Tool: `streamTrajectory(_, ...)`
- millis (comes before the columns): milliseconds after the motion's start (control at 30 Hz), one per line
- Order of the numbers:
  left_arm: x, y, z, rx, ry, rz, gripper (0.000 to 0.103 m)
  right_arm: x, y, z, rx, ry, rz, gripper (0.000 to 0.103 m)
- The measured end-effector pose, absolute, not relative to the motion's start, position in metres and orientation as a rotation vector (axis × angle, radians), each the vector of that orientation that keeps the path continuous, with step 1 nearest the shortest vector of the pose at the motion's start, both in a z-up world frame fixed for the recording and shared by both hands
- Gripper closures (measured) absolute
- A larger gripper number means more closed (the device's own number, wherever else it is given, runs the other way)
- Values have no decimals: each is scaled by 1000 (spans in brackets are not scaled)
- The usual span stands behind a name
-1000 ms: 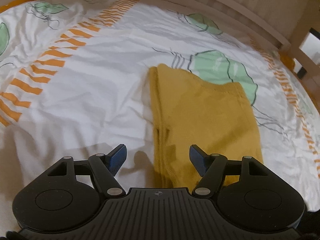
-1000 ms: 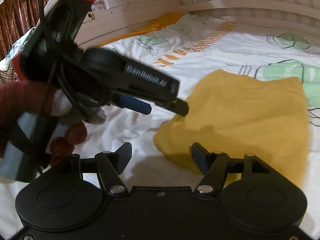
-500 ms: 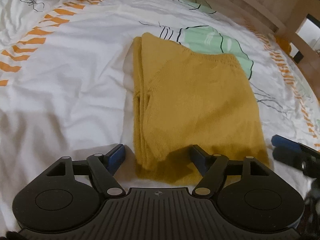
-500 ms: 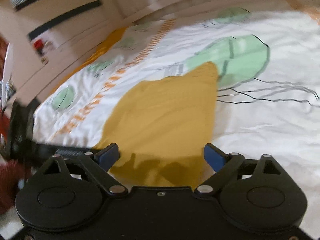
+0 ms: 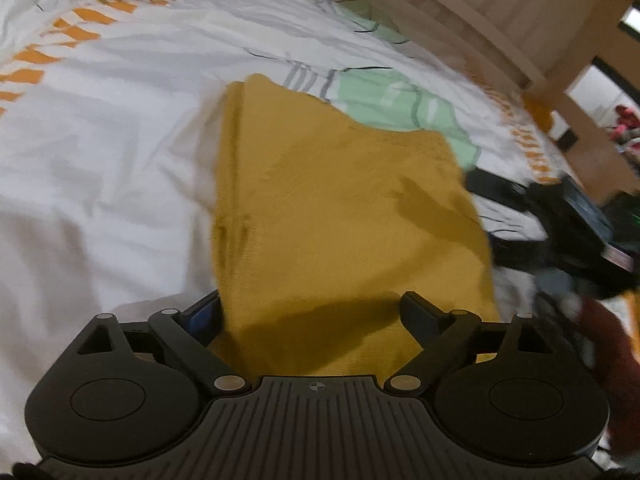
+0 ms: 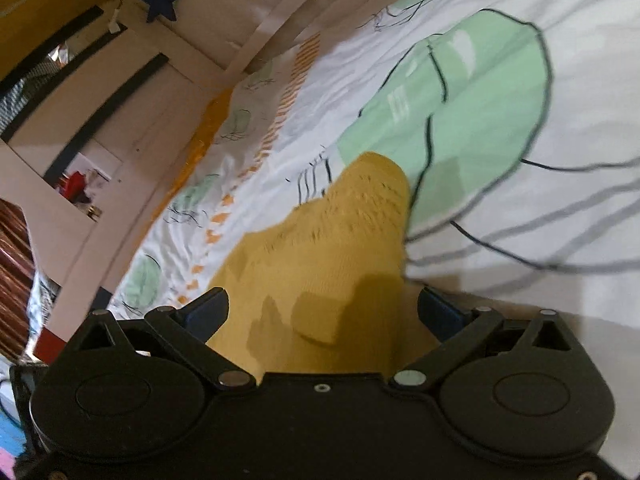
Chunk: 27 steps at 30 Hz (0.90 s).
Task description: Fold small clothes
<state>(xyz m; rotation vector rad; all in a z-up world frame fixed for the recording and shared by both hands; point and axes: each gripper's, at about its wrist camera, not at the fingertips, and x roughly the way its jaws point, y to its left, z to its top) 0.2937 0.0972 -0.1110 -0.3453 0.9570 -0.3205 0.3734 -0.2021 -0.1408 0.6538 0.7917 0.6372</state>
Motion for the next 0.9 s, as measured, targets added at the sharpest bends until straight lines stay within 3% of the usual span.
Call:
streamTrajectory(267,292,92,-116,-464,997,-453,14,400,-189,-142,677,811,682,0)
streamTrajectory(367,293,99,-119,-503,1002,-450,28,398,-195,-143,699,819,707,0)
streamTrajectory(433,295,105,-121,-545,1009,-428,56,395,-199,-144,690,806,743,1)
streamTrajectory(467,296,109,-123,-567,1016,-411,64,393,-200,-144,683,798,748,3)
streamTrajectory(500,299,112,-126,-590,1026,-412,81,391,-199,-143,668,793,740,15)
streamTrajectory(533,301,115,-128,-628,1037,-433,83,390,-198,-142,643,807,713,30)
streamTrajectory(567,302,118,-132,-672,1039,-436,84,391,-196,-141,610,840,670,59)
streamTrajectory(900,265,119,-92,-790,1023,-541,89,334,-209,-81,635,852,571,62)
